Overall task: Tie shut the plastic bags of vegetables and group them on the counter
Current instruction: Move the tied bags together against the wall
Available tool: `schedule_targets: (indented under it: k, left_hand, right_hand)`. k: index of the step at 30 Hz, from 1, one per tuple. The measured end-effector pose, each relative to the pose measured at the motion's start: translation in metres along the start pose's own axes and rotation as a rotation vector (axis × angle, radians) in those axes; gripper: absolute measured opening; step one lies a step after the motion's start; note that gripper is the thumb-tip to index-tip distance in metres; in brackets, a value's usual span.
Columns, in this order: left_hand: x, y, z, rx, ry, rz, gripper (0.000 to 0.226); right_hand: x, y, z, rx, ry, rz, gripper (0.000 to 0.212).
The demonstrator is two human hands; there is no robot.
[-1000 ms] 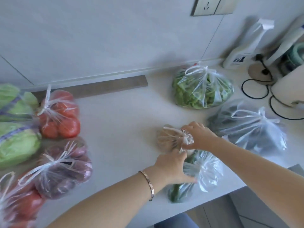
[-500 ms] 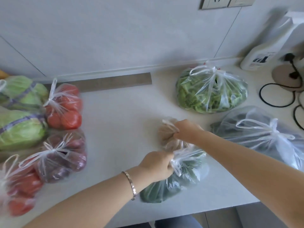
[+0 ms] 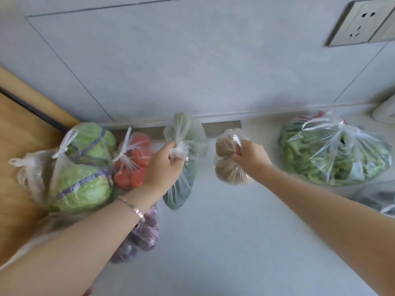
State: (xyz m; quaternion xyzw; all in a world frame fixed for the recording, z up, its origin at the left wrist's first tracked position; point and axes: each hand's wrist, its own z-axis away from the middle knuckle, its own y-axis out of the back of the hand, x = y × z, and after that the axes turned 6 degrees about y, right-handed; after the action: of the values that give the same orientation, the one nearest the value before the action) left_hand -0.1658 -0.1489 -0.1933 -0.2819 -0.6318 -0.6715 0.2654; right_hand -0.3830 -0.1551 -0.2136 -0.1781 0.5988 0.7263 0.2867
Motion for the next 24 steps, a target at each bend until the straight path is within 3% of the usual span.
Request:
schedule_targets:
  k: [11, 16, 18, 21, 24]
  left_hand:
    - [-0.078, -0.006, -0.078, -0.154, 0.266, -0.219, 0.019]
    - [-0.07, -0.01, -0.076, -0.169, 0.436, -0.389, 0.043]
    - [-0.055, -0.018, -0.071, -0.135, 0.462, -0.592, 0.057]
    - [-0.027, -0.036, -0.068, -0.071, 0.251, -0.648, 0.064]
    - [0.0, -0.065, -0.067, -0.207, -0.063, -0.586, 0.059]
  right_hand:
    - [-0.061, -0.082, -0.076, -0.093, -0.063, -0.147, 0.034]
    - [-0.064, -0.079, -0.082, -0.175, 0.02, -0.136, 0.029]
    - [-0.057, -0.066, -0.075, -0.225, 0.055, -0.233, 0.006]
    - [-0.026, -0.026, -0.069, -0.146, 0.137, -0.145, 0.048]
    - [0.037, 0.039, -0.062, 0.235, 0.179, 0.392, 0.066]
